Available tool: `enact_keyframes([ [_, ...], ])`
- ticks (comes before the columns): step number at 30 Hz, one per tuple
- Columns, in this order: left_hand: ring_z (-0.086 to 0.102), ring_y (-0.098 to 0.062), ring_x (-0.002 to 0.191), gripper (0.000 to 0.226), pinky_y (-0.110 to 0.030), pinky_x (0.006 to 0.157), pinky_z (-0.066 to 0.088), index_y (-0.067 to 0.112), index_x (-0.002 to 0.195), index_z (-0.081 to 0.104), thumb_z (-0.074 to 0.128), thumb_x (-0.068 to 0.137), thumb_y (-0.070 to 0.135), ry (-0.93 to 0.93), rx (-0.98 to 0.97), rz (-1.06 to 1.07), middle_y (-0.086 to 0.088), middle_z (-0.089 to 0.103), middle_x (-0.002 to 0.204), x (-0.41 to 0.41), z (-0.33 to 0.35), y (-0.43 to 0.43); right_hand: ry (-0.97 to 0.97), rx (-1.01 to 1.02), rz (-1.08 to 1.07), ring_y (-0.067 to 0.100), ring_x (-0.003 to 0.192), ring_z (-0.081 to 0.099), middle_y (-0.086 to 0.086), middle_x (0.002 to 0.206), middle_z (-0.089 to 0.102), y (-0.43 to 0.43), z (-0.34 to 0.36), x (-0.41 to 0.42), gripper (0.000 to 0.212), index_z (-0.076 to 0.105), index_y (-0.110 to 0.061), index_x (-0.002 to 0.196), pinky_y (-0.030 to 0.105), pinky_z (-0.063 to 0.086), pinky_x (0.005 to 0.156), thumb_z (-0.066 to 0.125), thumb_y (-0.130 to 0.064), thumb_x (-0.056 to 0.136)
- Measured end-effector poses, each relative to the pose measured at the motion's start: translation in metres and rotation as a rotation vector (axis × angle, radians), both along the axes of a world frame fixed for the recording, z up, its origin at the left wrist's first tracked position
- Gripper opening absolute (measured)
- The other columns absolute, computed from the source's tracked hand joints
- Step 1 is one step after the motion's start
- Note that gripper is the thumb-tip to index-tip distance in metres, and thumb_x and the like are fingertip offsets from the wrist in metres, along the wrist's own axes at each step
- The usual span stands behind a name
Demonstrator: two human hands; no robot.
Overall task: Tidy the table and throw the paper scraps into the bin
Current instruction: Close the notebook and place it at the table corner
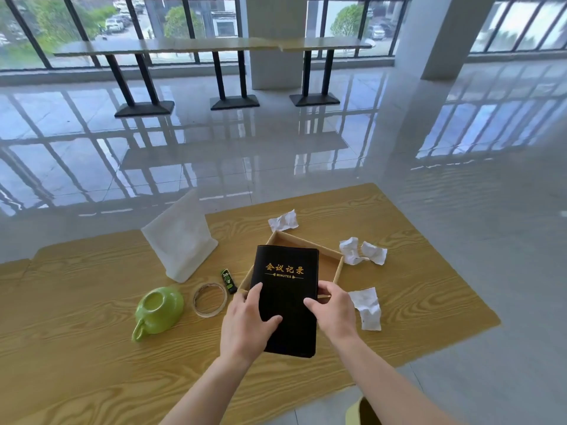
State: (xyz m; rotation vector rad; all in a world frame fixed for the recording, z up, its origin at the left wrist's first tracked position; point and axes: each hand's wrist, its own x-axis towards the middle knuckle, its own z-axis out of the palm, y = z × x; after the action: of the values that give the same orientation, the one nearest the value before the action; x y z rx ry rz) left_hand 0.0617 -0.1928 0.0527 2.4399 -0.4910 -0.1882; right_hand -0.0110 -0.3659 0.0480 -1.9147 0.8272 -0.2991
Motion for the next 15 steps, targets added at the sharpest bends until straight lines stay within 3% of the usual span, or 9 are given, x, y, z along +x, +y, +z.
enact_keyframes([
  [4, 0.053, -0.020, 0.118, 0.083, -0.033, 0.095, 0.049, 0.029, 0.148, 0.032, 0.074, 0.079, 0.048, -0.032, 0.026, -0.104, -0.002, 0.054, 0.125, 0.025, 0.005, -0.010, -0.004, 0.008, -0.115, 0.008, 0.093, 0.066, -0.010, 0.096, 0.070, 0.000, 0.007, 0.009, 0.034, 0.067, -0.024, 0.111, 0.021, 0.054, 0.077, 0.079, -0.017, 0.080],
  [10, 0.053, -0.018, 0.113, 0.081, -0.031, 0.090, 0.050, 0.030, 0.147, 0.033, 0.072, 0.079, 0.050, -0.033, 0.028, -0.253, -0.001, 0.053, 0.122, 0.037, 0.008, -0.049, -0.002, -0.015, -0.260, -0.002, 0.082, 0.064, -0.019, 0.085, 0.067, -0.023, 0.016, -0.002, 0.028, 0.069, -0.024, 0.105, 0.011, 0.049, 0.069, 0.078, -0.015, 0.080],
  [13, 0.053, -0.018, 0.111, 0.081, -0.032, 0.087, 0.051, 0.030, 0.147, 0.032, 0.072, 0.079, 0.050, -0.037, 0.024, -0.293, -0.001, 0.053, 0.121, 0.035, 0.010, -0.075, 0.014, -0.008, -0.301, 0.006, 0.086, 0.066, -0.013, 0.091, 0.069, -0.045, 0.019, -0.007, 0.028, 0.068, -0.023, 0.106, 0.026, 0.057, 0.077, 0.077, -0.015, 0.081],
  [15, 0.053, -0.018, 0.112, 0.081, -0.032, 0.086, 0.052, 0.030, 0.147, 0.032, 0.072, 0.079, 0.050, -0.038, 0.028, -0.310, -0.001, 0.053, 0.120, 0.035, 0.010, -0.095, 0.011, -0.008, -0.317, 0.007, 0.087, 0.066, -0.012, 0.092, 0.070, -0.061, 0.020, -0.010, 0.026, 0.068, -0.025, 0.105, 0.027, 0.057, 0.077, 0.077, -0.015, 0.082],
])
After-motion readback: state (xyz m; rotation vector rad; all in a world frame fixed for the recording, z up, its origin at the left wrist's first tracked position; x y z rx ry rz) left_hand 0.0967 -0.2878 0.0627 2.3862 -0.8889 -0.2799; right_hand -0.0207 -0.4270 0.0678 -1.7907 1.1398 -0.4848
